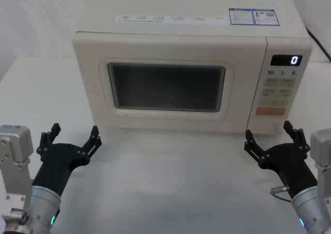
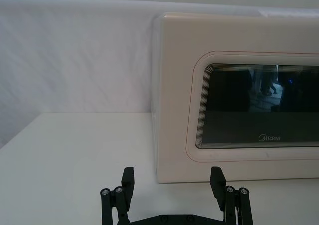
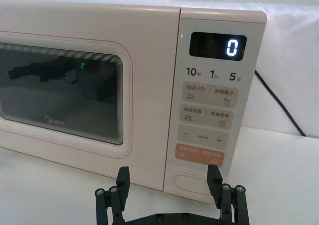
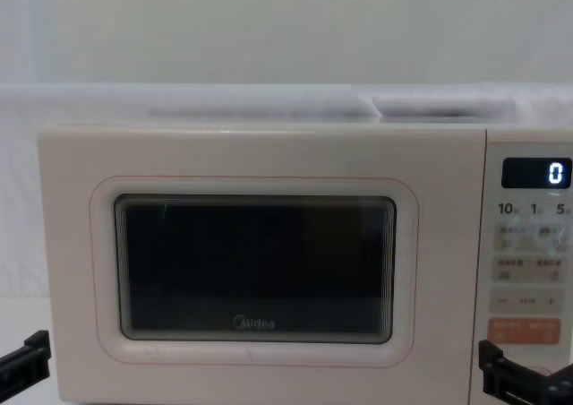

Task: Press the button to open the microwave door with one hand; close the microwave door with the other hand.

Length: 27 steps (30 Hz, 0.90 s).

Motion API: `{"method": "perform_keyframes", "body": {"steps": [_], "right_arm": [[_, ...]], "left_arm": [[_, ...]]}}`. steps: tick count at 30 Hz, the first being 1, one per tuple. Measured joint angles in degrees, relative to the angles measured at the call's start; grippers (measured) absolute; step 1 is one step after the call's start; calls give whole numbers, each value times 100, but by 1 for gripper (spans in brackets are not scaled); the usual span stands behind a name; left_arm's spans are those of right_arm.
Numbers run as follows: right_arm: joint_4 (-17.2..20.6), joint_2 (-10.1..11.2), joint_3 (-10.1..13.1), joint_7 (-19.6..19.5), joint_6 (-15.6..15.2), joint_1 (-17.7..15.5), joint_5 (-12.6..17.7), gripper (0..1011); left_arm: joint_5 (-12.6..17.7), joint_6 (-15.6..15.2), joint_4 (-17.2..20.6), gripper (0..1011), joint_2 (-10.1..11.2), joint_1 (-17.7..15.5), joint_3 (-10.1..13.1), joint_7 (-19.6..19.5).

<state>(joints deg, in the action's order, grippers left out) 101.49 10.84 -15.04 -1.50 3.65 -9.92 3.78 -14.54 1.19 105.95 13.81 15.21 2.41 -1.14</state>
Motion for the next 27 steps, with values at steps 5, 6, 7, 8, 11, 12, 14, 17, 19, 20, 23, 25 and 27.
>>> {"method": "perform_keyframes", "body": {"steps": [5, 6, 7, 8, 11, 12, 14, 17, 19, 20, 23, 25, 27], "right_arm": [[0, 0, 0, 0, 0, 0, 0, 1002], [0, 0, 0, 0, 0, 0, 0, 997], [0, 0, 0, 0, 0, 0, 0, 988], [0, 0, 0, 0, 0, 0, 0, 962], [0, 0, 0, 0, 0, 0, 0, 913], [0, 0, 0, 0, 0, 0, 0, 883], [0, 0, 0, 0, 0, -1, 0, 852], [0, 0, 0, 0, 0, 0, 0, 746], [0, 0, 0, 0, 0, 0, 0, 686], [0, 0, 0, 0, 0, 0, 0, 648], [0, 0, 0, 0, 0, 0, 0, 545], [0, 0, 0, 0, 0, -1, 0, 488], [0, 0, 0, 0, 0, 0, 0, 417]], "left_arm": [[0, 0, 0, 1001, 0, 0, 0, 0], [0, 0, 0, 1001, 0, 0, 0, 1], [0, 0, 0, 1001, 0, 0, 0, 0], [0, 0, 0, 1001, 0, 0, 0, 0], [0, 0, 0, 1001, 0, 0, 0, 0], [0, 0, 0, 1001, 0, 0, 0, 0], [0, 0, 0, 1001, 0, 0, 0, 0], [0, 0, 0, 1001, 0, 0, 0, 0], [0, 0, 0, 1001, 0, 0, 0, 0], [0, 0, 0, 1001, 0, 0, 0, 0], [0, 0, 0, 1001, 0, 0, 0, 0], [0, 0, 0, 1001, 0, 0, 0, 0], [0, 0, 0, 1001, 0, 0, 0, 0]]}}
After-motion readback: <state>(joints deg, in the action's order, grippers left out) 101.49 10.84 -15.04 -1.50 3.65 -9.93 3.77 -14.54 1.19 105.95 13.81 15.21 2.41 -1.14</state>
